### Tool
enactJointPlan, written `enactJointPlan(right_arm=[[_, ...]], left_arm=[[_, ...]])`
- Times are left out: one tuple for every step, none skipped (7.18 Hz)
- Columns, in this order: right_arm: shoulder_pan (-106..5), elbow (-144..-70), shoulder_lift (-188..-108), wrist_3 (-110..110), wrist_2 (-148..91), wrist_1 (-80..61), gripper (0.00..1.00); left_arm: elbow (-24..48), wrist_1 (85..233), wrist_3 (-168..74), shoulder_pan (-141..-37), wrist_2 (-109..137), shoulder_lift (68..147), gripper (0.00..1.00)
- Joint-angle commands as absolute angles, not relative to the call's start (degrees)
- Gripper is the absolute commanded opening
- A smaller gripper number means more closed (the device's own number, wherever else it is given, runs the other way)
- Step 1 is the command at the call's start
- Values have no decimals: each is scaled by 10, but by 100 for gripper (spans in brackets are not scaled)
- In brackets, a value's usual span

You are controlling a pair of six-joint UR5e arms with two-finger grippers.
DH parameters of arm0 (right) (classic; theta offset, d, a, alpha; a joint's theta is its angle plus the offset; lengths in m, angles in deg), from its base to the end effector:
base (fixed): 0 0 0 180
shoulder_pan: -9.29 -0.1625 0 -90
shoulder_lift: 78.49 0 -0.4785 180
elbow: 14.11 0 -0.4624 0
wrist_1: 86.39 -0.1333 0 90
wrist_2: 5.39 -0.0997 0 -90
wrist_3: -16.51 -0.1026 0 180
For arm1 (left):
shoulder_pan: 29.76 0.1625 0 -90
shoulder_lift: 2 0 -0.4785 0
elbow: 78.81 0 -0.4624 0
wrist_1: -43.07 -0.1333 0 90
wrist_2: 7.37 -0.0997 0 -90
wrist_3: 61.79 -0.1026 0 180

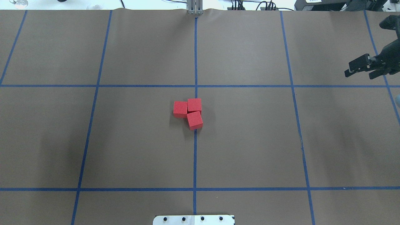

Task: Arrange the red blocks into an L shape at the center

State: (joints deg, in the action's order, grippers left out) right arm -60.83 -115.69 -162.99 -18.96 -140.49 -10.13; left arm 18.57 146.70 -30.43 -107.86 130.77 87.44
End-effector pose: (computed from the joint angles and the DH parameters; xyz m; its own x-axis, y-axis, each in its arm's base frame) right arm -0.1506 -0.5948 0.5141 0.6096 -0.0048 0.7927 -0.0757 0.9951 0.0643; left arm 0.0622 -0.5712 0.6154 0.6123 -0.1422 -0.7777 0.1469 0.9870 -0.0648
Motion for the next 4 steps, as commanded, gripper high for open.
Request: enactJointPlan(right_arm=[[-656,-1114,-1636,-103,-1422,-101,100],[-659,-1107,-1635,-91,-1426,-101,100],[-659,-1108,-1632,-92,-1425,-101,100],[-659,-1110,-1634,-91,-1419,-101,100]], left_arm=[[159,1468,-373,-1121,1302,878,100],[157,1467,-395,-1124,1302,879,100],[159,1466,-413,-1127,1303,879,100],[164,1466,-413,-1130,1303,882,100]])
